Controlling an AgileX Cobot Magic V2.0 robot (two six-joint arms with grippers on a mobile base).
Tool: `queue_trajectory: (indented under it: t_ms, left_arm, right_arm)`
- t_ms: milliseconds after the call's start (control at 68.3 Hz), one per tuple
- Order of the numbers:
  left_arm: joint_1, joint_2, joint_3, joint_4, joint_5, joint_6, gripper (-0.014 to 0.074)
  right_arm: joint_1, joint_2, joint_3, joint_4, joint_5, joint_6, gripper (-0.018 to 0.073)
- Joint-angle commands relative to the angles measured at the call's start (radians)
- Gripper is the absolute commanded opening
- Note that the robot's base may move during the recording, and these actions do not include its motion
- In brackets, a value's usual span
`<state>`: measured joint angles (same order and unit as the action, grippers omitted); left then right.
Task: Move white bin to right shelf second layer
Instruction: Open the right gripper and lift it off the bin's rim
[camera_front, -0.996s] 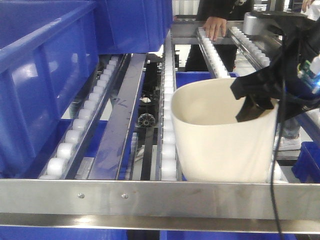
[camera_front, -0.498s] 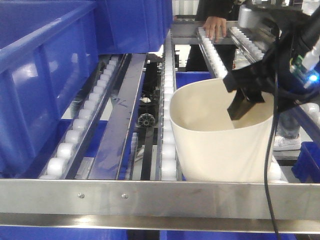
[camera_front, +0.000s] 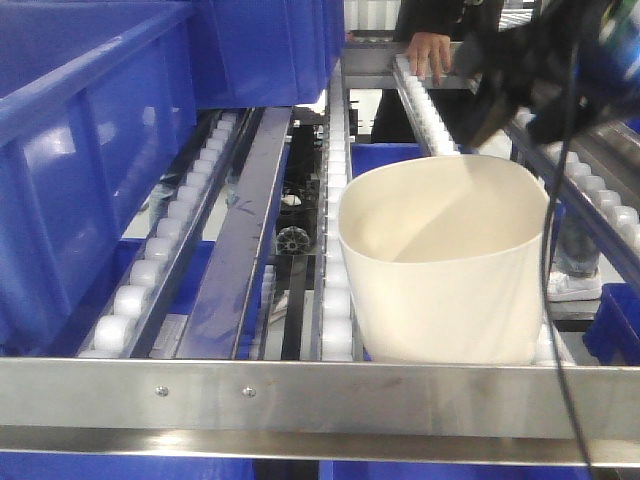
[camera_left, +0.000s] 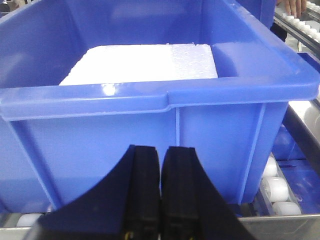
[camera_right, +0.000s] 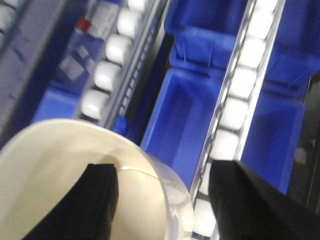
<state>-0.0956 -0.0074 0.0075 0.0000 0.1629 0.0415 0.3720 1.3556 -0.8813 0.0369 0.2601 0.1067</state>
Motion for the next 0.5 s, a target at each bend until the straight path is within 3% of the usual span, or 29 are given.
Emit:
queue_trajectory:
  t_ms: [0, 88, 264, 483]
  left_arm:
    - [-0.006, -0.014, 0.037, 0.000, -0.085, -0.003, 0.0085]
    - [-0.006, -0.014, 0.037, 0.000, -0.085, -0.003, 0.0085]
    - [-0.006, -0.014, 0.037, 0.000, -0.085, -0.003, 0.0085]
    - [-0.006, -0.014, 0.037, 0.000, -0.085, -0.003, 0.0085]
  right_arm:
    - [0.002, -0.097, -0.033, -0.001, -0.061, 0.000, 0.0469]
    - [0.002, -0.174, -0.031, -0.001, -0.068, 0.000, 0.0367]
    - [0.002, -0.317, -0.003, -0.001, -0.101, 0.000, 0.0038]
    - [0.002, -0.475, 0.164, -0.001, -0.308, 0.000, 0.0055]
